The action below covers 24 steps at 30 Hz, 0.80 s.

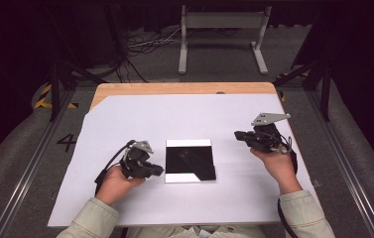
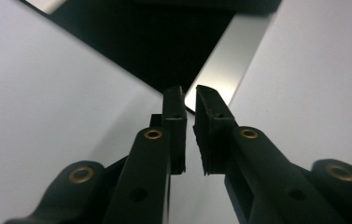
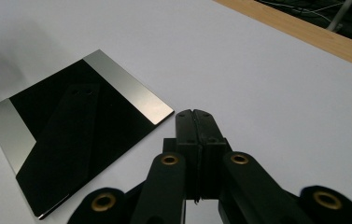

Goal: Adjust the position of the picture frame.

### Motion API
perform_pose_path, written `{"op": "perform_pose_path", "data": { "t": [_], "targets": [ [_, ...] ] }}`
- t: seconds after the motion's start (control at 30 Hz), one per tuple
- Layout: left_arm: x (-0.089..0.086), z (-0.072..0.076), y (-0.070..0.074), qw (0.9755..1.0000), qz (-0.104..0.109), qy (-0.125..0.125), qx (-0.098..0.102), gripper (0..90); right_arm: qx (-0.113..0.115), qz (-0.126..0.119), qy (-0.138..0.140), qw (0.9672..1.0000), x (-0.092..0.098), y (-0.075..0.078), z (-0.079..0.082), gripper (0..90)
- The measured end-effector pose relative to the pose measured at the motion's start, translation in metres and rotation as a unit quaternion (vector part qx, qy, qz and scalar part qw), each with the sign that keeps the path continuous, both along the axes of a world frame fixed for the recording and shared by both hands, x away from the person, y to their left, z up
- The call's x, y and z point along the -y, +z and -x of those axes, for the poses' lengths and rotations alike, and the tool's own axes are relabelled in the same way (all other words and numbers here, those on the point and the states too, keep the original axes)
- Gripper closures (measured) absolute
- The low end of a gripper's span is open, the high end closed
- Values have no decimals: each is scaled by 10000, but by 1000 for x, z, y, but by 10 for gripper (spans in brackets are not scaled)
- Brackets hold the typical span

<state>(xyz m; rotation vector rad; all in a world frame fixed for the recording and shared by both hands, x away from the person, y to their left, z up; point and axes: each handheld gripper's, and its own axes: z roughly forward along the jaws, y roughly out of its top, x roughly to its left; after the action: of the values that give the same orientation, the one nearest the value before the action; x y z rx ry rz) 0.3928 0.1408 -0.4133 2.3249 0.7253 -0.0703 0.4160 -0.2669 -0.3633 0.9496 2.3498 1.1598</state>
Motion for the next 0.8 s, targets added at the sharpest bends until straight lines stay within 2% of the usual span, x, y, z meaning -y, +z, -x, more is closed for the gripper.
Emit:
{"op": "perform_pose_path", "data": {
  "t": [0.03,0.1,0.2,0.23,0.27,0.3,0.33,0.37,0.47,0.53,0.57,0.6,0.63,0.7,0.77,0.8],
  "targets": [
    [0,0,0,10000,0,0,0,784,0,0,0,10000,0,0,0,891],
    [-12,-1,10,9992,234,176,265,749,63,-20,60,10000,3,2,3,882],
    [-22,-1,18,9970,345,381,582,690,110,-40,90,9999,6,4,6,858],
    [-24,-1,20,9959,414,473,646,682,114,-54,98,9999,6,5,7,855],
    [-24,-1,20,9959,414,473,646,674,114,-54,98,9999,6,5,7,855],
    [-30,-2,24,9935,479,579,856,661,159,-85,94,9998,8,7,10,847],
    [-31,-2,26,9919,535,660,942,647,172,-108,110,9997,9,8,11,839],
    [-31,-2,26,9919,535,660,942,631,172,-108,110,9997,9,8,11,839],
    [-37,-1,31,9871,697,832,1176,608,204,-192,126,9995,10,11,15,798],
    [-39,-1,33,9833,829,949,1311,573,203,-289,157,9993,10,12,17,767],
    [-42,0,35,9799,935,1046,1419,563,198,-319,146,9992,10,13,17,742],
    [-42,0,35,9799,935,1046,1419,551,182,-365,143,9991,10,13,18,721],
    [-45,1,36,9763,1083,1188,1449,547,160,-425,142,9989,10,13,18,712],
    [-47,0,36,9749,1159,1233,1447,545,139,-459,161,9987,10,13,18,698],
    [-48,0,36,9747,1129,1240,1475,543,124,-450,211,9987,9,13,18,683],
    [-48,0,35,9752,1117,1276,1421,543,120,-454,256,9986,8,13,18,679]
  ]
}}
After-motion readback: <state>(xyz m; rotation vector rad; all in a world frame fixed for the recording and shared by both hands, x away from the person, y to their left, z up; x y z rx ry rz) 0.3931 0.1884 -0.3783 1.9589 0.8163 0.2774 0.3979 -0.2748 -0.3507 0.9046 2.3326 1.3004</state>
